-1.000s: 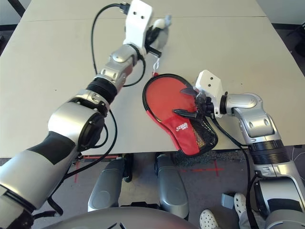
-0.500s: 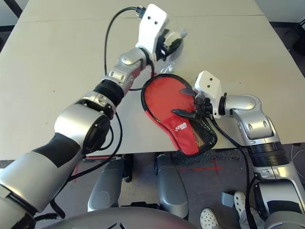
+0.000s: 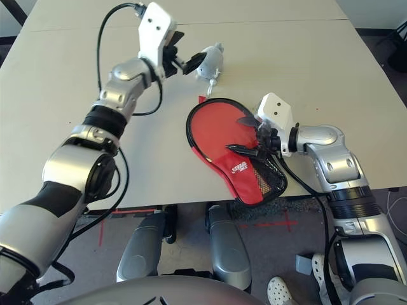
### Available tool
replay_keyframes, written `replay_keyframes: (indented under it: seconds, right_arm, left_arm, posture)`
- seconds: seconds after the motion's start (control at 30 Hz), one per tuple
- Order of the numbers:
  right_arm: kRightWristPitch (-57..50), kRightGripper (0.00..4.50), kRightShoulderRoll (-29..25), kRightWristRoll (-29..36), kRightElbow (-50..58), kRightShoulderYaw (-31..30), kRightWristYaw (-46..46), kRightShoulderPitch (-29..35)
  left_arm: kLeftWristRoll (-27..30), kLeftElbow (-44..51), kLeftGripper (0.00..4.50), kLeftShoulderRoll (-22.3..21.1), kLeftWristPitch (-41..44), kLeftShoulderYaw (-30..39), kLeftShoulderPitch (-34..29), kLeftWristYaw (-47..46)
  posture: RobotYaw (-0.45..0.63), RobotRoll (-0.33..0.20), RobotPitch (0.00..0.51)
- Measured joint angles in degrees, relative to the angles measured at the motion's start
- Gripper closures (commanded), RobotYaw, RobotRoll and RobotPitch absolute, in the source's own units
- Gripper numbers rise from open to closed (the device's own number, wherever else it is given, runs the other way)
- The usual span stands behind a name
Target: Store the ping-pong paddle in its case and zip it.
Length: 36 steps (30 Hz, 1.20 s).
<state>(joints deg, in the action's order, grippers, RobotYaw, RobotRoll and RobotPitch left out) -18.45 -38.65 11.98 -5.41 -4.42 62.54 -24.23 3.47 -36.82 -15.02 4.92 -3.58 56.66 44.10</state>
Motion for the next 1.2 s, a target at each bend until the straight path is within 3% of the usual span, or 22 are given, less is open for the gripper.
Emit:
replay_keyframes:
  seconds: [0.2,0.37,0.67,1.0,1.2]
  right_arm:
    - [-0.71,0.0,0.66,0.18,-1.69,0.35,-0.22,-1.17]
    - [-1.3,0.0,1.39,0.14,-4.06,0.22,-1.02,-2.58]
    - [-5.42,0.0,2.93,0.64,-6.98,0.92,-2.86,-6.28]
    - [-11.78,0.0,3.0,3.28,-8.92,3.08,-3.49,-9.82]
    - [-15.33,0.0,3.82,5.75,-15.47,6.49,-6.07,-20.34]
  left_arm:
    - [3.86,26.48,0.05,-4.68,14.45,-3.52,-14.12,6.93]
    - [6.09,38.01,0.05,-4.63,21.75,-6.03,-19.09,7.19]
    - [5.1,40.12,0.05,-0.45,26.55,-10.9,-21.92,1.0]
    - [2.14,35.05,0.05,3.0,26.37,-15.75,-24.09,-3.29]
    - [1.41,35.09,0.05,3.09,26.91,-16.2,-24.05,-3.86]
  posture:
    - [0.05,0.0,0.273]
    - [0.05,0.0,0.269]
    - [0.04,0.0,0.253]
    - [0.02,0.0,0.254]
    - [0.02,0.0,0.258]
